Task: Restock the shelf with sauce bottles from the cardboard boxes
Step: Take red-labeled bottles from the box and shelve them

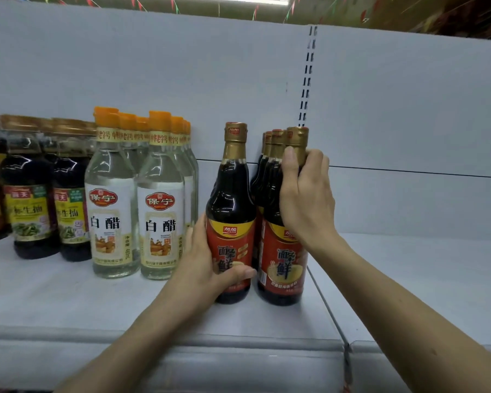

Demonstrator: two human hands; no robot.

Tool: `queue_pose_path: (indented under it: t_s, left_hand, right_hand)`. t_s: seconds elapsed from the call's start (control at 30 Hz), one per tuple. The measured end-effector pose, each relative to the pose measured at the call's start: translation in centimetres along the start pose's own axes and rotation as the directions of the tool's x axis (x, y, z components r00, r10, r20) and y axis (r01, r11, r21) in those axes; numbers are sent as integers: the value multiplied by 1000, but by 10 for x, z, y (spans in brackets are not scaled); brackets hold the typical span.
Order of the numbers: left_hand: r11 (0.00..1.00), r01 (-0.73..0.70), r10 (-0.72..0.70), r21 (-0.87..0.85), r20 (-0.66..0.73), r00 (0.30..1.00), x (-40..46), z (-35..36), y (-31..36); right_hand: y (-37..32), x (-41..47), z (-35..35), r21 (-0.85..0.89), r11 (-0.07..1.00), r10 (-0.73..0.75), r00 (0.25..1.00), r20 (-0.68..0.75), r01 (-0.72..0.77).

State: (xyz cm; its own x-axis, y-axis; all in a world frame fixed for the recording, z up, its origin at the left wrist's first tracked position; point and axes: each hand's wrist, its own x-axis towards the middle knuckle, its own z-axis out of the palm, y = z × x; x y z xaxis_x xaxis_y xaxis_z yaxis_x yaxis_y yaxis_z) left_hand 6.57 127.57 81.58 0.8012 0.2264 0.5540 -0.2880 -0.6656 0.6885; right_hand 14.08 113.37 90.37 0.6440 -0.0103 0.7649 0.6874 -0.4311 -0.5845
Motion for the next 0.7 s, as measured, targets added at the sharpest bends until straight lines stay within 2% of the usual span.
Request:
queue_pose_path:
  t_s: [0.3, 0.4, 0.53, 0.63, 0.7]
  left_hand:
    - [992, 91, -93, -83, -26, 995, -9, 3, 6]
    - [991, 128, -129, -30, -26, 991, -12, 3, 10]
    - [984, 175, -174, 17, -24, 984, -16, 2, 23]
    - [971, 230, -231, 58, 8, 973, -20, -2, 39]
    - [962, 263, -261, 75, -30, 965, -26, -9, 51]
  right_hand:
    - [2, -2, 2, -30, 999, -27, 1000, -13, 26]
    - [2, -6, -1, -26, 1000, -11, 1000, 17, 11]
    - [-1, -6, -13, -14, 1000, 21, 991, 135, -20]
    - [-2, 2, -32, 47, 997, 51, 956, 289, -68]
    - [-4, 0, -46, 114, 985, 79, 929, 363, -128]
